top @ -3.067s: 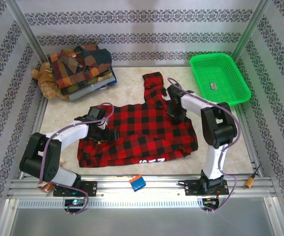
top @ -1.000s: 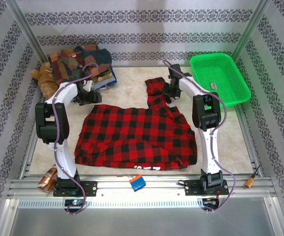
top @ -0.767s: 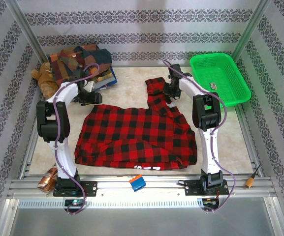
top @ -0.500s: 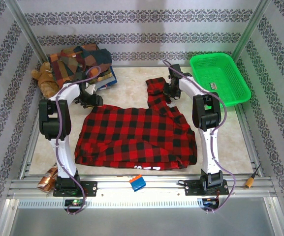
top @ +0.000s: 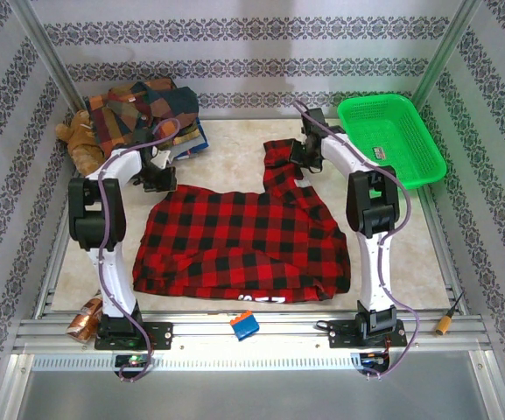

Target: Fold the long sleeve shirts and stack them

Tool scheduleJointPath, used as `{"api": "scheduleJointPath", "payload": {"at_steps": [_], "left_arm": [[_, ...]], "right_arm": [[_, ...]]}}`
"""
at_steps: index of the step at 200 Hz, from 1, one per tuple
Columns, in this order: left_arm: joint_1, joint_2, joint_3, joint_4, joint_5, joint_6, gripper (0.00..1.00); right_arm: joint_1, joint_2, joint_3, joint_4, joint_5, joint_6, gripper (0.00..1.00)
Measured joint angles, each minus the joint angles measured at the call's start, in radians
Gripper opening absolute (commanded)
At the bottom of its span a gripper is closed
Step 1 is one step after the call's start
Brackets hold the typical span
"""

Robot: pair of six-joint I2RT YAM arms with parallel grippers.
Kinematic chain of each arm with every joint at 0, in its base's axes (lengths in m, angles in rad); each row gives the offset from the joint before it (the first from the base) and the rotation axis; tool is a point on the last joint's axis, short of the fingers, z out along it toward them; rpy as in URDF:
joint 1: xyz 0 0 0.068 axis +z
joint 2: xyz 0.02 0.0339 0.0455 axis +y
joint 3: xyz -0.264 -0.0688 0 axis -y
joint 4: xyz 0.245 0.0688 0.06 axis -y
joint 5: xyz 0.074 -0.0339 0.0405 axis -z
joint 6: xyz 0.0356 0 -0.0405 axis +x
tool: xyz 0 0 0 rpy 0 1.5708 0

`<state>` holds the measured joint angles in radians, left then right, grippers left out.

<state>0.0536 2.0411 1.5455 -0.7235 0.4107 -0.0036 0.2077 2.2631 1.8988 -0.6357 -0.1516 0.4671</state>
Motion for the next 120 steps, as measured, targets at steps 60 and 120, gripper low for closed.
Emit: {"api": "scheduleJointPath", "payload": {"at_steps": [60, 120], "left_arm": [[0.0, -0.179, -0.112, 0.052, 0.008, -0.011, 0.0], [0.0, -0.32, -0.198, 0.124, 0.068, -0.063, 0.0]], "right_arm": [[0.003, -0.126, -0.031, -0.005, -0.001, -0.002, 0.0], [-0.062, -0.214, -0.032, -0.048, -0.101, 0.06, 0.04]]}}
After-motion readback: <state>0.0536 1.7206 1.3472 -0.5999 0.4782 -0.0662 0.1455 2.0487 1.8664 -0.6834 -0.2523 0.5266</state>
